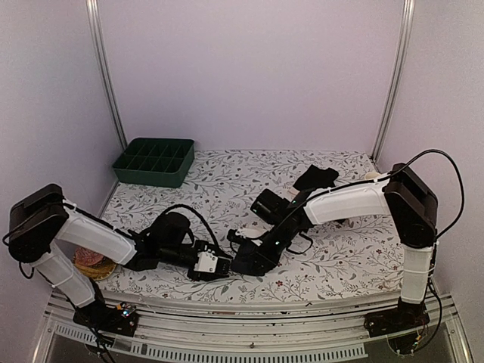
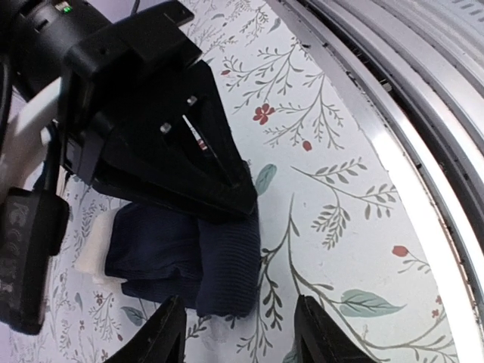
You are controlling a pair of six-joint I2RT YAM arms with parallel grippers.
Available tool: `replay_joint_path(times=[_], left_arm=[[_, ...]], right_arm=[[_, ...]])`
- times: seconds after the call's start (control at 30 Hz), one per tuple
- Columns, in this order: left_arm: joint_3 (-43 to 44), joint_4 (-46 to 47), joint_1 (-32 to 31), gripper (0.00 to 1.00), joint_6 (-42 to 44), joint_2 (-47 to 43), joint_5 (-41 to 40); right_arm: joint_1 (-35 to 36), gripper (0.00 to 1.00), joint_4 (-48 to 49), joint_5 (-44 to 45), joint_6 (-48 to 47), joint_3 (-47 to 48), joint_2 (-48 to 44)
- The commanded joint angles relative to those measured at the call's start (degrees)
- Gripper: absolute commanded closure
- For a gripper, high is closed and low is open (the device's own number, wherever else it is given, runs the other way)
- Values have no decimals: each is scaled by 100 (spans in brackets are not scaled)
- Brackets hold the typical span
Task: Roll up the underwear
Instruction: Roll the underwear at the center of the board.
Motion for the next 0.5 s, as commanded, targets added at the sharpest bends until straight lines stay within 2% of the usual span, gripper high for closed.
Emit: replay_joint_path(times=[0.0,0.27,0.47], left_arm=[[-44,803,-256,49,-67,212,-743],[55,923,-486,50,9,574,-1114],[441,607,-497,52,-235,855,-1255]], right_arm=[[2,80,-247,-46,156,76,207],[-46,80,-128,154,120,127,211],[-65,80,-112,132,67,142,208]])
